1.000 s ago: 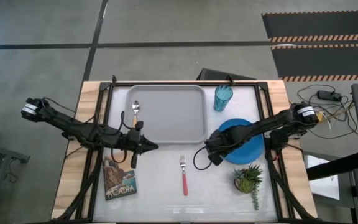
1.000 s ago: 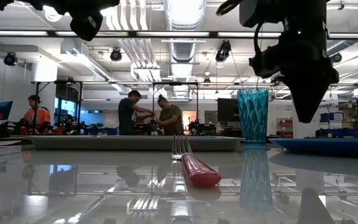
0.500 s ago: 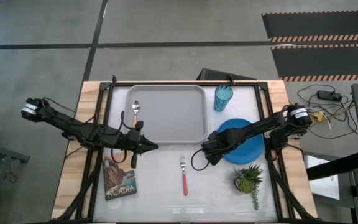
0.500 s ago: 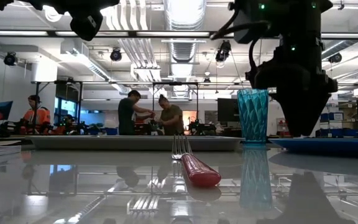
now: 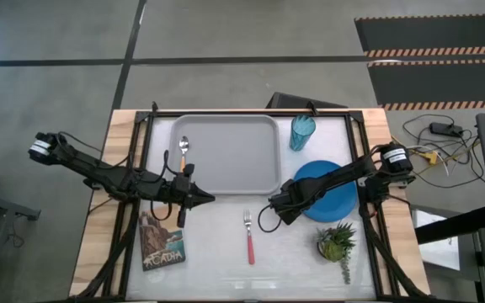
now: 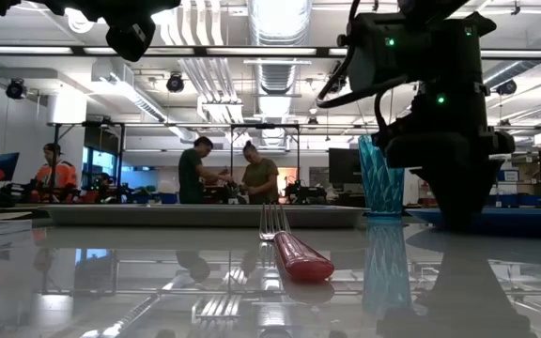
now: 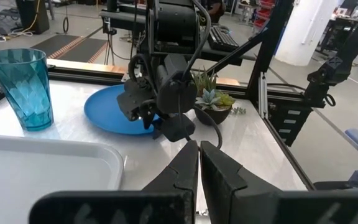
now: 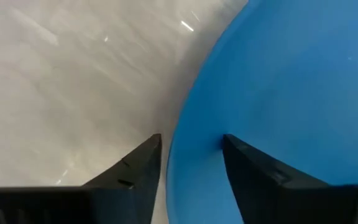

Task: Pick and place plate/cup/fork/spoon on tray
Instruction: Put the blue plate on the right of the gray serving tray

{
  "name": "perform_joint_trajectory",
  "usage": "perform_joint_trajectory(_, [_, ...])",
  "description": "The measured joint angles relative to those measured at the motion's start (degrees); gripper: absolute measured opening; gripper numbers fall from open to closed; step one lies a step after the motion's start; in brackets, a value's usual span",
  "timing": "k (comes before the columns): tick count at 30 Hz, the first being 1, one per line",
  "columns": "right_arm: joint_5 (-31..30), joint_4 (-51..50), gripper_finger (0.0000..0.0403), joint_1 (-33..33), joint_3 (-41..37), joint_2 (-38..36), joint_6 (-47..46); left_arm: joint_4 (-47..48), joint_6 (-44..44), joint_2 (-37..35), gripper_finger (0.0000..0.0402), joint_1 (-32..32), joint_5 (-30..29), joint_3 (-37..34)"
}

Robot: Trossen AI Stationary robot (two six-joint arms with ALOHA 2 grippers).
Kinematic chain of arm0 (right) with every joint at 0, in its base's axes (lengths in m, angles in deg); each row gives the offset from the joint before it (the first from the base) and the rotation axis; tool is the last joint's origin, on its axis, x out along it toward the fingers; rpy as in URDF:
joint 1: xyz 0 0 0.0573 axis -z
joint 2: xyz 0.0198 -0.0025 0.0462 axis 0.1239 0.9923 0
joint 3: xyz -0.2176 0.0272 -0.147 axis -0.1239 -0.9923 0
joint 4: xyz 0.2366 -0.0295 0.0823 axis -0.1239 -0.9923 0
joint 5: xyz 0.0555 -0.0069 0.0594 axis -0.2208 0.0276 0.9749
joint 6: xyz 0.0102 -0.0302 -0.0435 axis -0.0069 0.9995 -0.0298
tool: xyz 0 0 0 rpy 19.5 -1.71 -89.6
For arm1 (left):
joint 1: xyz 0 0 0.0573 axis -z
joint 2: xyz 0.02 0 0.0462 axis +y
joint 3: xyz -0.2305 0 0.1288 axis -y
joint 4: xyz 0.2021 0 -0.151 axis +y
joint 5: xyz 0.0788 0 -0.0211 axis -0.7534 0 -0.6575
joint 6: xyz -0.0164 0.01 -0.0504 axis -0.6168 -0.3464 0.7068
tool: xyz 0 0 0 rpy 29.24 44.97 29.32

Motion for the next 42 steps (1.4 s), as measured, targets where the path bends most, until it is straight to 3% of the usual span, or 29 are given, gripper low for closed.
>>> perform_joint_trajectory(9, [1.2, 0.2, 0.0073, 0.0, 0.0, -0.9, -1.6, -0.2, 0.0, 0.0, 0.0, 0.0, 0.0, 0.0])
perform_joint_trajectory(15, [1.3, 0.4, 0.0045, 0.0, 0.0, -2.2, -2.2, -0.3, 0.0, 0.0, 0.0, 0.0, 0.0, 0.0])
perform_joint_trajectory(25, [1.8, -0.6, 0.0032, 0.0, 0.9, -4.5, -2.0, -0.4, 0.0, 0.0, 0.0, 0.0, 0.0, 0.0])
perform_joint_trajectory(42, [1.7, -12.0, 0.0029, -2.2, 13.4, -6.2, 1.9, -0.4, 0.0, 0.0, 0.0, 0.0, 0.0, 0.0])
